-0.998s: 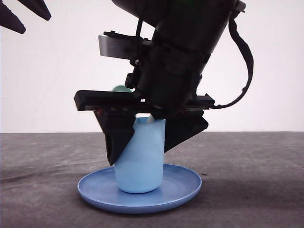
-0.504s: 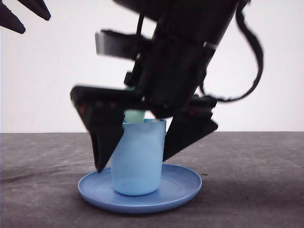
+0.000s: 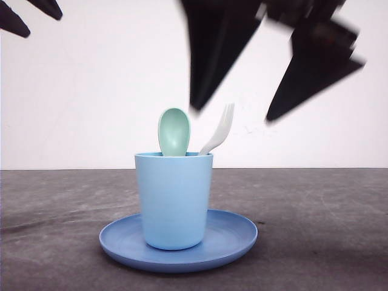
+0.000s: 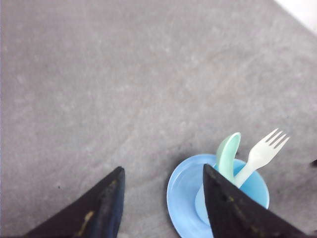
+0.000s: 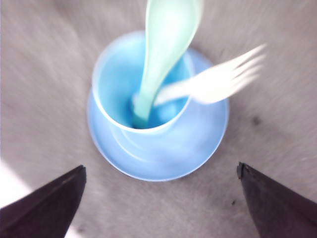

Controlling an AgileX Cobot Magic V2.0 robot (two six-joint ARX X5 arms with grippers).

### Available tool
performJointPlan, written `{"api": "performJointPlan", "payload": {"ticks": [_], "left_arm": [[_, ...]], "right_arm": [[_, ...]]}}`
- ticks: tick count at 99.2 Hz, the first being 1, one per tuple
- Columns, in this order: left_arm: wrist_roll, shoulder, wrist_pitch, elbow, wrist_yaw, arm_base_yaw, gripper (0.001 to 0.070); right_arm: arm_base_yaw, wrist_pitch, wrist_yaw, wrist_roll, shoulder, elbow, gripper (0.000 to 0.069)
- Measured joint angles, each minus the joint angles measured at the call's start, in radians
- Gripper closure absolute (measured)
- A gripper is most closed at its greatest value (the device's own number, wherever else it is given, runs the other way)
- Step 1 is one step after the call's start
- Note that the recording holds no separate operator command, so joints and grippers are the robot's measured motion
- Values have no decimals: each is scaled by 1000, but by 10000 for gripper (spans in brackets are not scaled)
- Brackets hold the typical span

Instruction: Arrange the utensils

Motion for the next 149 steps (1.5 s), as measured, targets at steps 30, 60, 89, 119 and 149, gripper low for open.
{"api": "performJointPlan", "payload": {"ticks": [30, 60, 89, 119, 149], "left_arm": [[0, -140, -87, 0, 0, 0, 412], [0, -261, -164, 0, 0, 0, 412], [0, -275, -174, 0, 0, 0, 415], [-2, -275, -175, 0, 0, 0, 685], [-2, -275, -171, 0, 0, 0, 685]], "right_arm": [[0, 12, 217, 0, -323, 0, 69], [0, 13, 413, 0, -455, 0, 70], [0, 13, 414, 0, -446, 0, 122], [0, 13, 415, -2, -444, 1, 668], [0, 16, 415, -2, -444, 1, 681]]}}
